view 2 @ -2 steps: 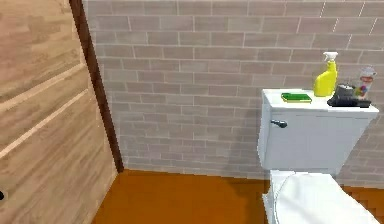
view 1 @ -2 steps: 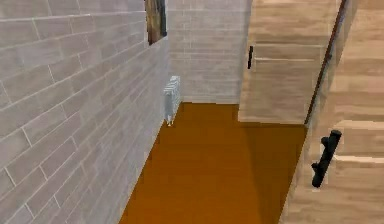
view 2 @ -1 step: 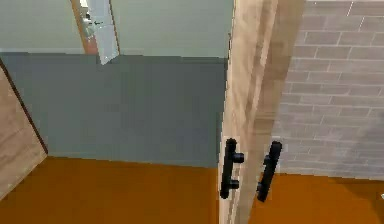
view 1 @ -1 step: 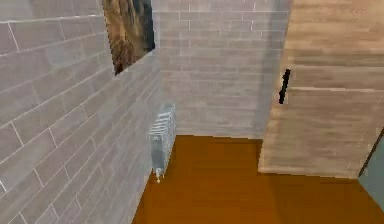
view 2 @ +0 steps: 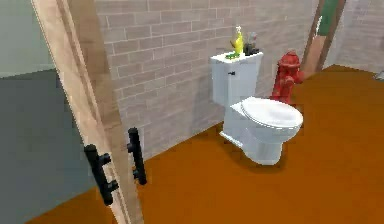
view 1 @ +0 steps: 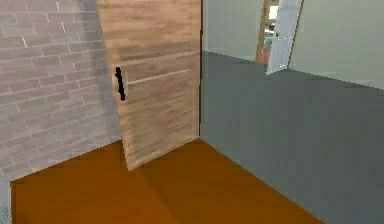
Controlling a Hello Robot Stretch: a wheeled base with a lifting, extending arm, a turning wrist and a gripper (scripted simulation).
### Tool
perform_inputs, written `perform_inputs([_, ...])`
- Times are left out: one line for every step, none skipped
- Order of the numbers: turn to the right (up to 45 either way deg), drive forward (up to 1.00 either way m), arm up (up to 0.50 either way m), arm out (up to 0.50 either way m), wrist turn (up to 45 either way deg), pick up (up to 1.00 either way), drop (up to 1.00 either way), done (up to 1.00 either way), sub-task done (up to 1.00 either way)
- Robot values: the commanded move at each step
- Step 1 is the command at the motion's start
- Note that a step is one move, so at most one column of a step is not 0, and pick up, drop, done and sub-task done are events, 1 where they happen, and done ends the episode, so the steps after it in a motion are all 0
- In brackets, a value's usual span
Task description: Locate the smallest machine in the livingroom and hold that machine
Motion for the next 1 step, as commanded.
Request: perform_inputs([21.0, 0.0, 0.0, 0.0, 0.0, 0.0, 0.0, 0.0, 0.0])
